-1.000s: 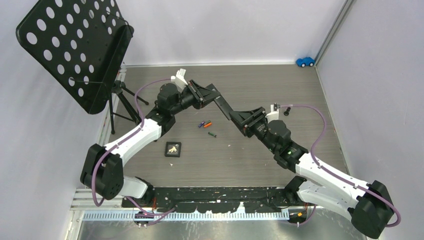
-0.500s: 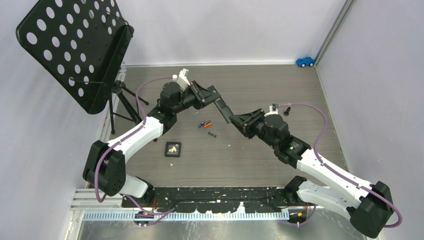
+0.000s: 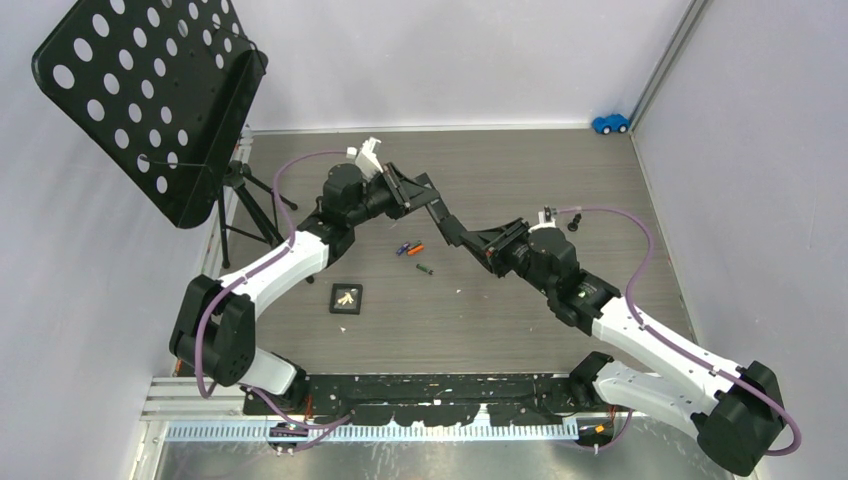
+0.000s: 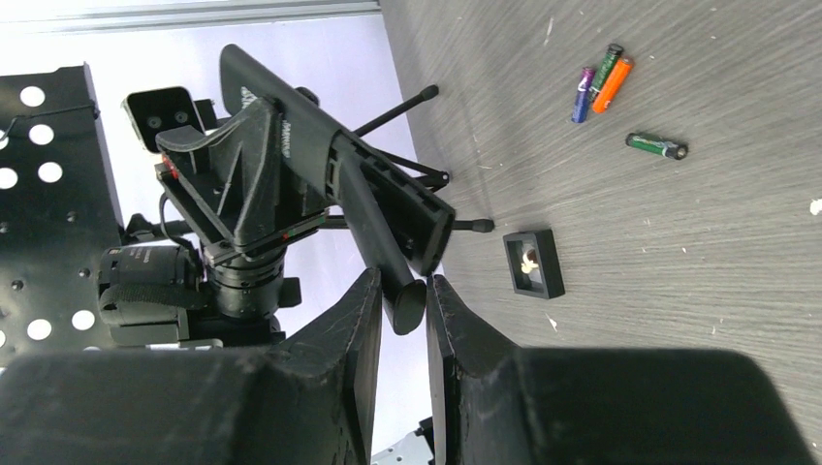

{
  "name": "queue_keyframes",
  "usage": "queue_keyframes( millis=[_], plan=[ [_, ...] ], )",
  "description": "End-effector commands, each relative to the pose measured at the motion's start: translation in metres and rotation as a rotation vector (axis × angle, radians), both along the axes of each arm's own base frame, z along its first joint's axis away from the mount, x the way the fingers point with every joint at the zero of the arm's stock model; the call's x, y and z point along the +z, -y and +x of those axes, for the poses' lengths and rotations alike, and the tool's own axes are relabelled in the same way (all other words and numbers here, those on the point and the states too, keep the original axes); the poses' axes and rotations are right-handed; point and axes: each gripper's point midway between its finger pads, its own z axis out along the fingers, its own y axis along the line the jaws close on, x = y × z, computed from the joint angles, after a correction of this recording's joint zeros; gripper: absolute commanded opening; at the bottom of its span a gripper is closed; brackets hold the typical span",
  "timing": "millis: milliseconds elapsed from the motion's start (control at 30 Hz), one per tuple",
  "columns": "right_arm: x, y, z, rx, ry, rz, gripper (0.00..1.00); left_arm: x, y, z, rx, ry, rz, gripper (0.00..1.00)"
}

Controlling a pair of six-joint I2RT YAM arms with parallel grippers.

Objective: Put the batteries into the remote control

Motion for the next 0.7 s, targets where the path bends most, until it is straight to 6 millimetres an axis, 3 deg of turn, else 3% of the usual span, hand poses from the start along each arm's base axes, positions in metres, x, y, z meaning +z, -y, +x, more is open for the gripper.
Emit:
queue_keyframes(
  millis=[0, 133, 267, 433, 667],
  plan=[
    [0.021, 0.002, 0.006, -0.011, 0.111, 0.016, 0.0, 0.021, -0.001, -0.001, -0.021, 0.135, 0.036, 0.0],
    [0.029, 0.005, 0.004, -0.011, 0.147, 0.004, 0.0, -0.001, -0.012, -0.006, 0.0, 0.118, 0.12, 0.0],
    [0.02, 0.016, 0.002, -0.04, 0.134, -0.05, 0.0, -0.028, -0.027, -0.011, 0.03, 0.096, 0.222, 0.0],
    [-0.023, 0.038, -0.004, -0.083, 0.027, -0.187, 0.0, -0.055, -0.044, -0.024, 0.036, 0.08, 0.336, 0.0],
    [-0.104, 0.042, -0.017, -0.016, -0.132, -0.362, 0.0, -0.053, -0.038, -0.054, -0.101, 0.138, 0.315, 0.0]
  ],
)
